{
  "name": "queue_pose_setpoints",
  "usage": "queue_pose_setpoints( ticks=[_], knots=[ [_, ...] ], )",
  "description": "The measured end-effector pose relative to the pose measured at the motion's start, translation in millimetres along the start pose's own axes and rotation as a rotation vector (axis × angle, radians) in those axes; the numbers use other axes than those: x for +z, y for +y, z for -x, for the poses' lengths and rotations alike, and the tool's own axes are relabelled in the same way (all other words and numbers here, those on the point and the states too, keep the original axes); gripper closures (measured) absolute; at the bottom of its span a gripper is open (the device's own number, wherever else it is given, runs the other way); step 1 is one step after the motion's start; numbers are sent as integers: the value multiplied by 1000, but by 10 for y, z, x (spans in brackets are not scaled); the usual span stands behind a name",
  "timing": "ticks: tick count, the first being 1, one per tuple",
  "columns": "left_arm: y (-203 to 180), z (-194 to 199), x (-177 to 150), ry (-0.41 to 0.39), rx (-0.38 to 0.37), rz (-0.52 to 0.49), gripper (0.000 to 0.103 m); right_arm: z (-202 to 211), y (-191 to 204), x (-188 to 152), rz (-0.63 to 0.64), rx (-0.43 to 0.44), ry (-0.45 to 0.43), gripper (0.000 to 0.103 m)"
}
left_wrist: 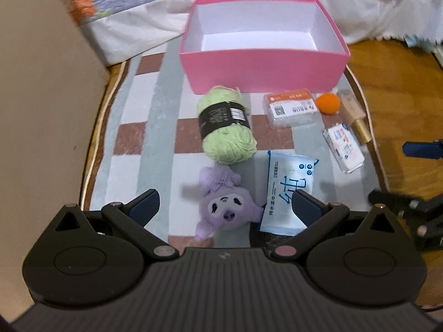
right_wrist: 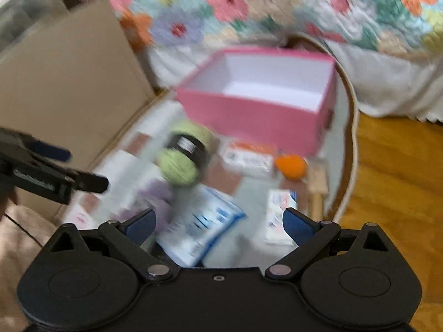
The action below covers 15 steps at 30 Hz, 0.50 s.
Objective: Organize objects
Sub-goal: 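Lower the left tool onto the blue-white wipes pack and close it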
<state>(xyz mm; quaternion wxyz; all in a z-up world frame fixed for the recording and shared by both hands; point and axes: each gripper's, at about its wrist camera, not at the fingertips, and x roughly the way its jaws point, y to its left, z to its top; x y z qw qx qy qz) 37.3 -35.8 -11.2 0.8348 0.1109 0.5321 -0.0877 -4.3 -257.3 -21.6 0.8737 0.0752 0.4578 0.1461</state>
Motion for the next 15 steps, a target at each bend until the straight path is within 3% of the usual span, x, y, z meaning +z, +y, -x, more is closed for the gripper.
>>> queue_pose_setpoints(
  ticks=[4, 7, 15],
  knots=[
    [-116, -301, 49, 11, -47, -45, 2, -156, -24, -128, -30, 7, 5, 3],
    [-170, -494, 78, 0, -117, -65, 2, -324, -39, -170, -50, 35, 57, 4],
    [-226, -1044, 49, 75, -313, 12, 5, -798, 0, -277, -51, 42, 183, 10]
  ],
)
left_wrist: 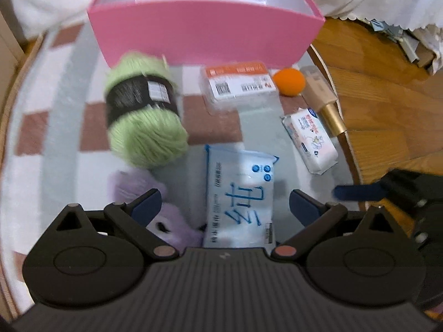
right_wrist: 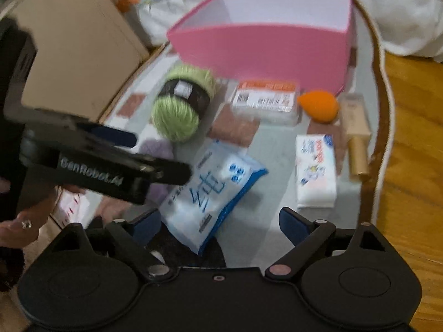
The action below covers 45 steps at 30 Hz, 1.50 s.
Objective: Organize objects
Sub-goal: 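Lower the left tool onto the blue-white wipes pack and close it, then carry the wipes pack with the left tool into the pink box and release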
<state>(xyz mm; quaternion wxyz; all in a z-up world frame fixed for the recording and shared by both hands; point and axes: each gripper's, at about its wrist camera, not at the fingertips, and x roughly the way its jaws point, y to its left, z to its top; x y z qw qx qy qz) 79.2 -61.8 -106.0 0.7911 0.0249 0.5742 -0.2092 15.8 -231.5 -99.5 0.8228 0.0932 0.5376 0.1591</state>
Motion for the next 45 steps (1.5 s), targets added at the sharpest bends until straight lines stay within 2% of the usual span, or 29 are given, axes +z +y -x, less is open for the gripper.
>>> queue_pose_setpoints(
  ticks=[3, 5, 7, 9, 14, 17, 18, 20, 22, 28, 33, 38, 45],
  knots=[
    [57, -119, -43, 7, -33, 18, 13, -172, -1, -15, -29, 7, 46, 10],
    [108, -183, -74, 17, -54, 41, 20, -247, -1, -23, -48, 26, 49, 11],
    [147, -237, -100, 22, -73, 52, 31, -335, -12, -27, -76, 23, 54, 12],
    [163, -273, -120, 18, -70, 47, 35, -404, -38, -29, -113, 18, 56, 13],
    [169, -329, -150, 8, -63, 52, 37, -486, -54, -70, -182, 34, 44, 13],
    [180, -345, -183, 13, -95, 65, 39, -482, -9, -114, -174, 36, 19, 13],
    [201, -361, -200, 25, -125, 89, 47, -491, 10, -119, -166, 39, 20, 13],
    [283, -410, -241, 65, -203, 177, 54, -503, 56, -131, -132, 40, 20, 18],
    [331, -395, -293, 58, -226, 222, 69, -512, 106, -134, -93, 20, 11, 25],
    [320, -364, -383, 24, -229, 264, 70, -551, 262, -148, 31, -60, -14, 33],
    [204, -180, -381, -41, -216, 231, 70, -440, 292, -151, 72, -61, -39, 34],
    [113, 205, -291, -128, -216, 187, 70, -129, 371, -78, 146, -72, -118, 34],
    [-8, 767, 77, -233, -225, 132, 70, 402, 451, 244, 241, -88, -245, 34]
  ],
)
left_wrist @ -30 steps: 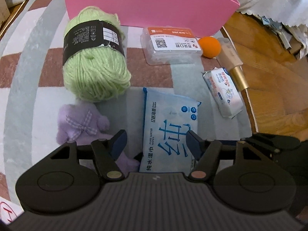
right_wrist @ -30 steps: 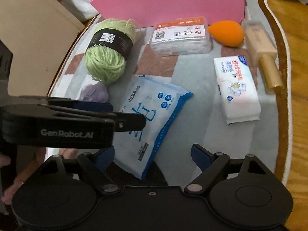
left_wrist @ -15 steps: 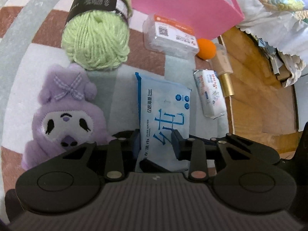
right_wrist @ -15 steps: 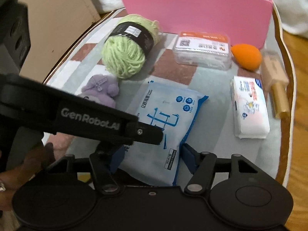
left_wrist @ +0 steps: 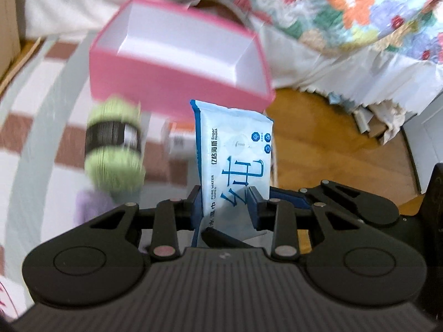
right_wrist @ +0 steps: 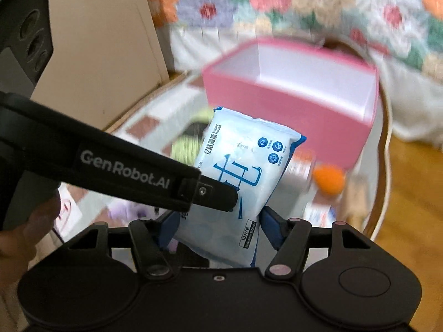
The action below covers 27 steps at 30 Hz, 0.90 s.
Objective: Organize objects
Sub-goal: 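Carry the wipes pack with the left tool into the pink box and release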
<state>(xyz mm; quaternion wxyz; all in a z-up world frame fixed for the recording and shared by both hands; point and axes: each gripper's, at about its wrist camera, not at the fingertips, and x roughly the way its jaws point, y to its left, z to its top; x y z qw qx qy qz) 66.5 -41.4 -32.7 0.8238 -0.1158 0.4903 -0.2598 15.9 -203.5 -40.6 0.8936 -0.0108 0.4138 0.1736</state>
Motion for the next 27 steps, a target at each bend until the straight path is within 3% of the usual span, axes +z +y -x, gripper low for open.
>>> queue_pose_setpoints(
  ticks=[5, 12, 20, 27],
  knots=[
    [-212, 145, 413, -43, 14, -54, 70, 172, -147, 413, 47, -19, -63, 38],
    [-373, 16, 1013, -52, -1, -54, 70, 149, -553, 994, 52, -29, -64, 45],
    [-516, -642, 1534, -44, 17, -105, 70, -201, -1193, 1407, -36, -62, -22, 52],
    [-263, -1371, 1908, -12, -14, 22, 70, -839, -1658, 1594, -141, -92, 37, 52]
  ],
)
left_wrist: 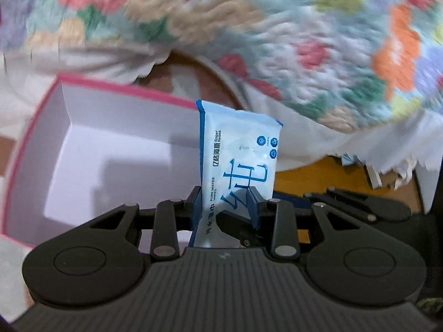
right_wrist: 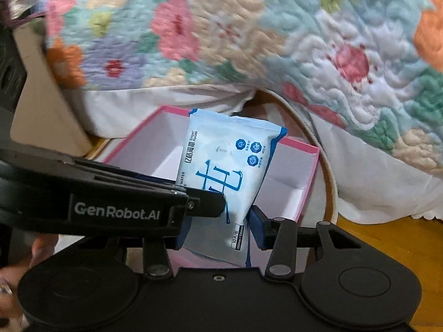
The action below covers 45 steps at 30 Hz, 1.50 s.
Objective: Organize objects
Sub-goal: 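Carry the wipes pack with the left tool into the pink box and release, then move the left tool to the purple plush toy and grasp it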
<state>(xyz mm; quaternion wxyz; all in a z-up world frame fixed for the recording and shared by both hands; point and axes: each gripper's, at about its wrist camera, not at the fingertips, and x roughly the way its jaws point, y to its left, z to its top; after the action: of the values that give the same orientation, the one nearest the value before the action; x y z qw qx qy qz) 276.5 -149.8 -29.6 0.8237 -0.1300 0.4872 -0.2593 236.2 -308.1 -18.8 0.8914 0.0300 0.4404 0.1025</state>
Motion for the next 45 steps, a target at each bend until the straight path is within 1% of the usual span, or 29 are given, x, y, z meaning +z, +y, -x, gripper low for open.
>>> queue_pose_setpoints(
  ticks=[2, 5, 8, 13, 16, 17, 18, 19, 20, 21, 22, 25, 27, 29, 30, 32, 34, 35, 38, 41, 43, 45],
  knots=[
    [115, -166, 70, 16, -9, 53, 70, -185, -89, 48, -43, 3, 26, 53],
    [276, -387, 157, 54, -14, 130, 71, -386, -158, 88, -72, -17, 59, 60],
    [303, -552, 201, 78, -8, 145, 71, -481, -169, 95, -70, -45, 77, 62],
    [231, -772, 243, 109, -2, 132, 71, -606, -201, 108, -42, -115, 107, 64],
    [218, -871, 251, 117, 5, 139, 71, -657, -227, 96, -27, -145, 112, 64],
    [220, -884, 239, 108, 3, 135, 70, -677, -231, 85, -19, -155, 113, 63],
    [198, -901, 215, 88, 11, 110, 68, -690, -221, 76, -4, -161, 108, 61],
    [171, -920, 195, 83, 41, 76, 67, -699, -201, 64, 25, -162, 105, 58],
    [156, -934, 179, 90, 68, 55, 67, -691, -186, 48, 53, -156, 98, 58],
    [148, -928, 162, 96, 84, 41, 67, -658, -193, 25, 55, -147, 90, 57],
    [151, -893, 146, 91, 89, 41, 67, -634, -211, 9, 40, -134, 86, 57],
    [163, -728, 118, 79, 78, 55, 62, -533, -263, -43, -28, -81, 76, 55],
    [136, -597, 119, 87, 93, 31, 62, -428, -257, -96, -55, -52, 64, 53],
    [109, -413, 106, 83, 81, 1, 62, -311, -232, -152, -68, -21, 56, 52],
    [90, -305, 90, 81, 76, -17, 62, -253, -217, -171, -73, -7, 55, 52],
    [58, -42, 29, 72, 91, -45, 61, -127, -164, -186, -79, 24, 52, 50],
    [61, 208, -47, 58, 117, -82, 55, 35, -120, -192, -79, 51, 34, 46],
    [66, 327, -97, 56, 128, -94, 54, 124, -105, -197, -76, 66, 22, 46],
    [184, 739, -236, 67, 115, -92, 51, 362, -47, -210, -59, 102, 18, 44],
    [209, 1083, -345, 66, 131, -115, 47, 601, 48, -202, -34, 128, 11, 41],
    [208, 1321, -398, 81, 156, -133, 46, 757, 114, -205, -19, 141, 6, 35],
    [199, 1482, -437, 117, 186, -150, 45, 908, 207, -212, 6, 145, 12, 31]
  ],
)
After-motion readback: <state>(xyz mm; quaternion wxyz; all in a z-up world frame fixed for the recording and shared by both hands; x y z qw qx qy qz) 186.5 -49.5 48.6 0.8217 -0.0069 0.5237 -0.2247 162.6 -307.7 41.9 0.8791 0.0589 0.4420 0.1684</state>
